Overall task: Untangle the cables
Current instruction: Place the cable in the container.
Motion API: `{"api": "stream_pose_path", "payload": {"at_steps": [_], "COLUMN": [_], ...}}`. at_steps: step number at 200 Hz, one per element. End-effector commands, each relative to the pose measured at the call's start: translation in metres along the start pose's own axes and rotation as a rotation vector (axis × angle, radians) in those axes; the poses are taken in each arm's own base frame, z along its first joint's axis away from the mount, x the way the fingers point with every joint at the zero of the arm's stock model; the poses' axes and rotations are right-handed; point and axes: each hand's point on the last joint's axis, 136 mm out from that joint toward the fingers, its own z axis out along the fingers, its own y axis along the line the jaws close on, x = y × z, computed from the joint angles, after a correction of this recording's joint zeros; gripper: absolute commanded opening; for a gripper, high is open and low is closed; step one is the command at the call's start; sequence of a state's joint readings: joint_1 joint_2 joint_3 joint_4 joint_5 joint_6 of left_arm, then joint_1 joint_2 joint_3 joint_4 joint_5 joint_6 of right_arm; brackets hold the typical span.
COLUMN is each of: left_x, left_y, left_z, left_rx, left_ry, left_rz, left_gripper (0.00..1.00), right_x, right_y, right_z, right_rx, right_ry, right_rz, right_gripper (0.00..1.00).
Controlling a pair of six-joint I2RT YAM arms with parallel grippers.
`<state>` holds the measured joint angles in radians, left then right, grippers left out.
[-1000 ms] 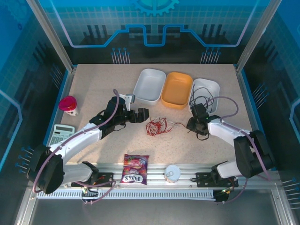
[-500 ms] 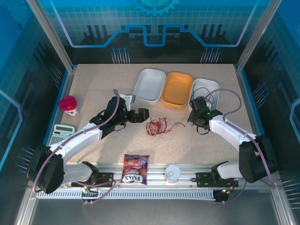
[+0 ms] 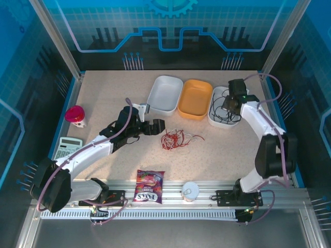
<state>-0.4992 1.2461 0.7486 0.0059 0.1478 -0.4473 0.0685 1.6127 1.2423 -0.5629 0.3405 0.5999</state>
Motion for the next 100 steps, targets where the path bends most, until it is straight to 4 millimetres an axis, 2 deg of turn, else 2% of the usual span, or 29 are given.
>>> {"api": "stream_pose_path", "payload": {"at_steps": [1, 32, 60, 80, 100], "left_x": [-0.002, -0.002, -0.002, -0.002, -0.003], "left_y": [-0.001, 0.001, 0.002, 0.001, 0.002], "left_z": [0.002, 0.001, 0.003, 0.004, 0.005], "left_rx": [0.017, 0.005, -0.001, -0.002, -0.007], "left_ry": [-0.002, 0.000, 0.006, 0.005, 0.004], "left_rz": [-0.023, -0.021, -0.018, -0.019, -0.021], "left_gripper": [0.99, 0.99, 0.99, 0.99, 0.99], "right_x": [0.003, 0.013, 0.026, 0.034, 0.038], "right_y": [0.007, 0.019, 0.023, 0.023, 0.022], "right_z": [0.025, 0.064, 0.091, 0.098, 0.096], "right_rx": [-0.009, 0.005, 0.028, 0.040, 0.043], "right_ry": [0.094, 0.192, 0.268, 0.296, 0.304], "right_rz": [-0.043, -0.064, -0.080, -0.090, -0.100], "right_gripper": [0.00, 0.00, 0.00, 0.02, 0.07]}}
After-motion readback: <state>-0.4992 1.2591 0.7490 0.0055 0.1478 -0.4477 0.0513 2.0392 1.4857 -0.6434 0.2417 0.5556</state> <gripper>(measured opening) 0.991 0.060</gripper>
